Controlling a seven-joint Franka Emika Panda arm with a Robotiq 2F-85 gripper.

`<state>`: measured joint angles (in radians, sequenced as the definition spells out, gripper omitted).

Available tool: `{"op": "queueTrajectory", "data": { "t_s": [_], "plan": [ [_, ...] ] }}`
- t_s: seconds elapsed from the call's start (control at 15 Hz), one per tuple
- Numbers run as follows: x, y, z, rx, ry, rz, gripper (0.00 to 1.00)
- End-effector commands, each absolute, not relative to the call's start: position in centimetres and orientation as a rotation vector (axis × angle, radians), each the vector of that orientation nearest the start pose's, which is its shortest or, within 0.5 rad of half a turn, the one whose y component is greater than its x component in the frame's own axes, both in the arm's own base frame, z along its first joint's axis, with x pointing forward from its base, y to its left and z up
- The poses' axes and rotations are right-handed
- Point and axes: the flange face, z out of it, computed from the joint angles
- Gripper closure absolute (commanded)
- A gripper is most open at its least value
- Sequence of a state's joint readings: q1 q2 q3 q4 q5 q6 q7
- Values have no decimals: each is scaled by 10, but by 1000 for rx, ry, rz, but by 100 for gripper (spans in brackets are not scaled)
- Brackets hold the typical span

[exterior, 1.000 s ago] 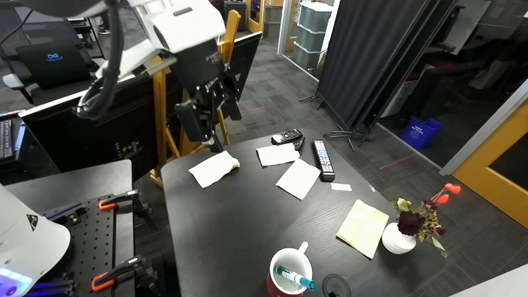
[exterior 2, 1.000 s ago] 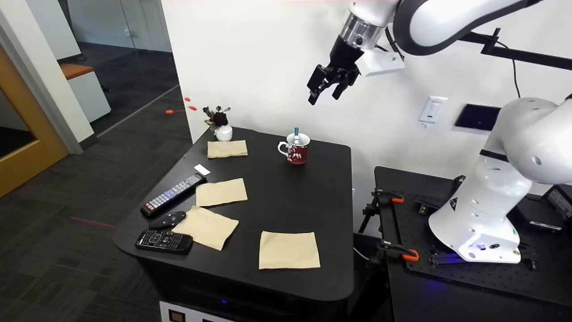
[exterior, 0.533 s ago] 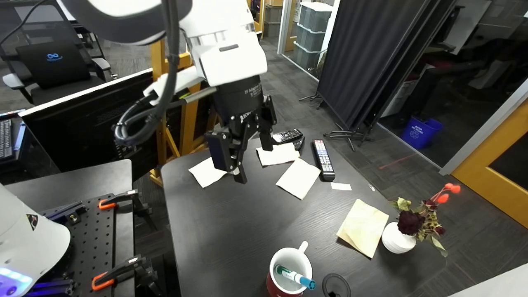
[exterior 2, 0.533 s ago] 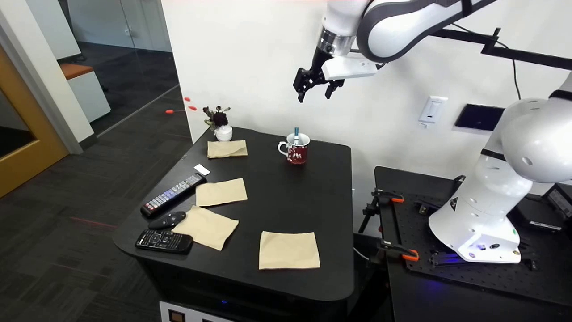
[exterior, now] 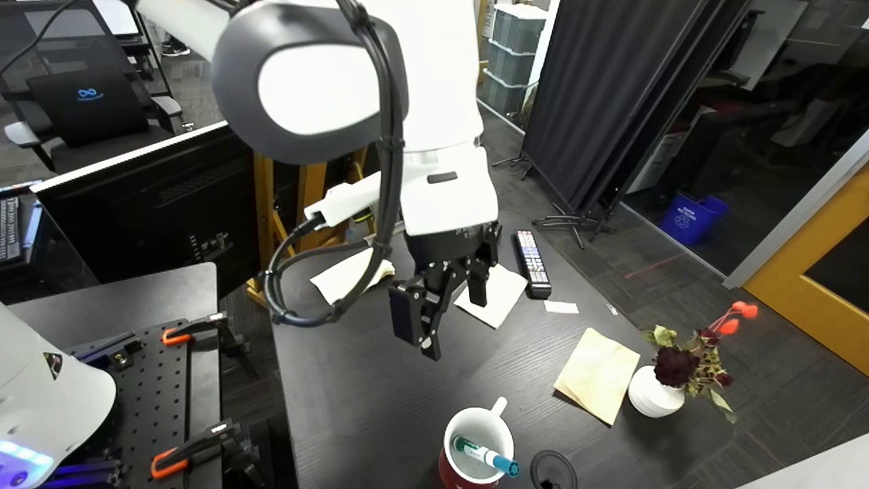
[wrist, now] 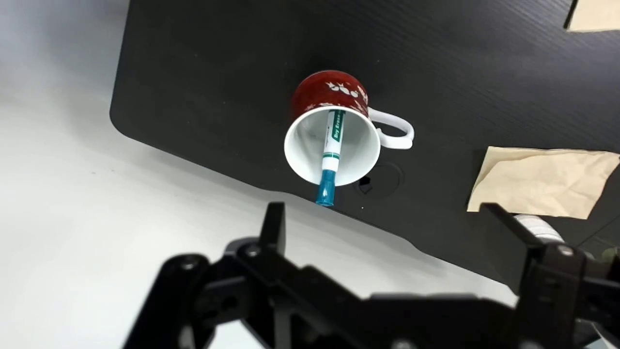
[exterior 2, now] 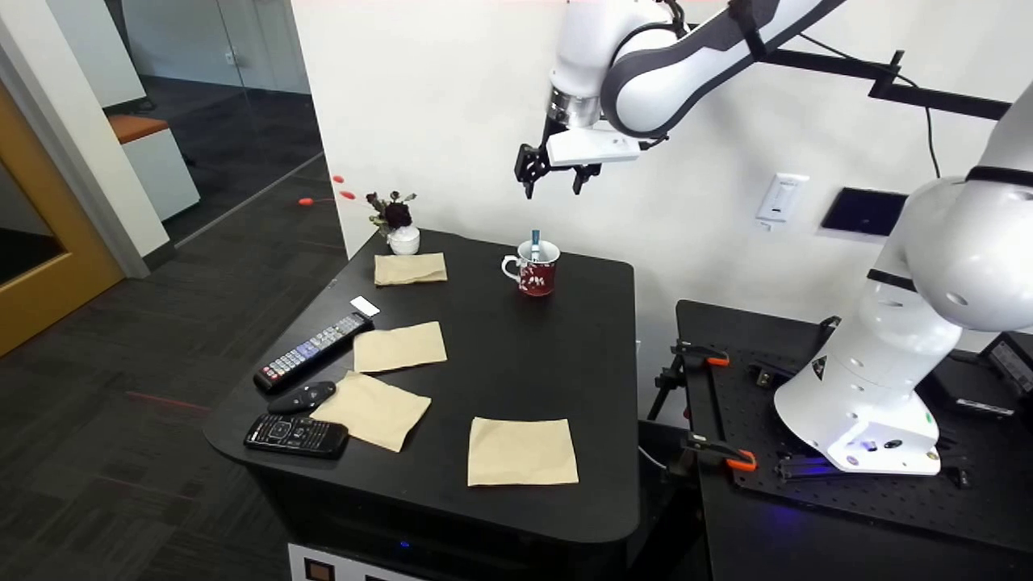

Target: Take the marker out of the maroon mug

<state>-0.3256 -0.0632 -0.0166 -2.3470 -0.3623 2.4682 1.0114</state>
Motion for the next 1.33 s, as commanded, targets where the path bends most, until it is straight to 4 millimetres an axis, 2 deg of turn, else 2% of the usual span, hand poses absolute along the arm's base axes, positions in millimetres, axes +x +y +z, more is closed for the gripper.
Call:
{"op": "queueTrajectory", "data": {
  "t_s": [0.0, 0.53, 1.27],
  "plan": [
    [498, -195, 356, -2777, 1747, -463, 0],
    [513, -240, 309, -2749, 1767, -501, 0],
    [524, -268, 261, -2769, 1822, -447, 0]
  ]
}}
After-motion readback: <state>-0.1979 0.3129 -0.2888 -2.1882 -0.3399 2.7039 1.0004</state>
